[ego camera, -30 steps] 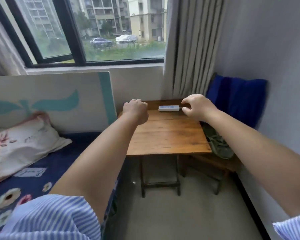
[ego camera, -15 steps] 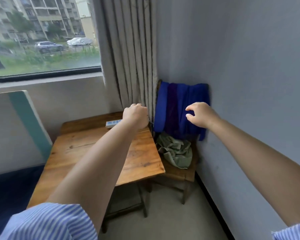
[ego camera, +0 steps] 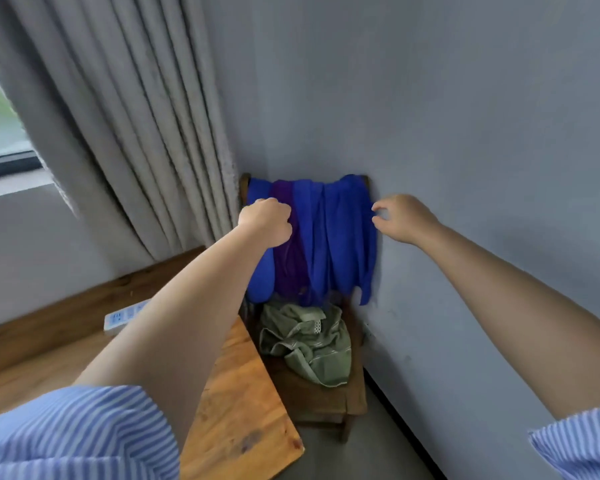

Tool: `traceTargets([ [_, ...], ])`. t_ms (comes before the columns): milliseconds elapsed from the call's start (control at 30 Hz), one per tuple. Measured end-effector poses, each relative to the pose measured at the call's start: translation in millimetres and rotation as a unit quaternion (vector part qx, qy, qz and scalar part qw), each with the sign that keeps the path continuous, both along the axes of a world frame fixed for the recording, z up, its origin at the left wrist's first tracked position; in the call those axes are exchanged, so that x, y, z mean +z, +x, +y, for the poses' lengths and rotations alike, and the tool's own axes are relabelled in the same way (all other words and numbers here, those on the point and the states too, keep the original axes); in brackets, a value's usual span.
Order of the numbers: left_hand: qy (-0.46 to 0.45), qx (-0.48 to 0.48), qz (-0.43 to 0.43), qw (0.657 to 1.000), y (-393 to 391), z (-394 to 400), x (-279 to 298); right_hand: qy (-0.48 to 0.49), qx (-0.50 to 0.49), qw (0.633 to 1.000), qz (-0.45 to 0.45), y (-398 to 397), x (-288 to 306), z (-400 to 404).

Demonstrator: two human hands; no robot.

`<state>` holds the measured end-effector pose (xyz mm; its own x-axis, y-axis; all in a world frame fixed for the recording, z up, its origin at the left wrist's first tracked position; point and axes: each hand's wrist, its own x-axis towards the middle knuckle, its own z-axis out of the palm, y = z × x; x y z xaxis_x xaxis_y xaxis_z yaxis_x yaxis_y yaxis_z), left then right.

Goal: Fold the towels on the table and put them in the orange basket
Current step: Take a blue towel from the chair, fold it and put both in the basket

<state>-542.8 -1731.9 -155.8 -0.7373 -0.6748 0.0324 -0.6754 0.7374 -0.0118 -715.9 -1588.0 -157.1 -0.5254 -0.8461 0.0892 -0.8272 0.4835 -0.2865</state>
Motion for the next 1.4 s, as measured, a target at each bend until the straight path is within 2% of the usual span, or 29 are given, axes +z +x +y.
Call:
traceTargets([
  [267,0.128,-0.036,0.035,0.99,-93.0,-55.8,-47.6,-0.001,-0.051,0.997,-0.061,-71.8,-37.8,-59.2],
  [400,0.194,0.001,0.074,0.978,-135.3,-77.9,-68.5,-0.014,-0.049,0.996,-0.074,-105.5,-51.2,-96.6],
  [533,0.238,0.097,0.124,0.959,-178.9,-103.0,-87.5,-0.012,-0.049,0.995,-0.089,-145.0,-62.9,-140.3],
  [733,0.279,0.184,0.183,0.925,-234.6,-126.5,-107.4,-0.032,-0.058,0.996,-0.063,-183.7,-83.5,-191.4],
  [967,0.277,0.236,0.276,0.889,-252.1,-133.9,-121.3,-0.061,-0.08,0.995,-0.006,-181.4,-103.7,-203.4],
  [1133,0.267,0.221,0.297,0.89,-246.3,-132.7,-126.2,-0.116,-0.078,0.99,-0.013,-178.3,-117.1,-199.6],
  [1200,0.273,0.208,0.311,0.886,-245.8,-133.1,-122.9,-0.155,-0.081,0.984,-0.032,-180.0,-116.7,-199.5],
  [1400,0.309,0.177,0.369,0.858,-245.9,-123.4,-97.1,-0.274,-0.117,0.936,-0.186,-179.5,-92.7,-191.2],
])
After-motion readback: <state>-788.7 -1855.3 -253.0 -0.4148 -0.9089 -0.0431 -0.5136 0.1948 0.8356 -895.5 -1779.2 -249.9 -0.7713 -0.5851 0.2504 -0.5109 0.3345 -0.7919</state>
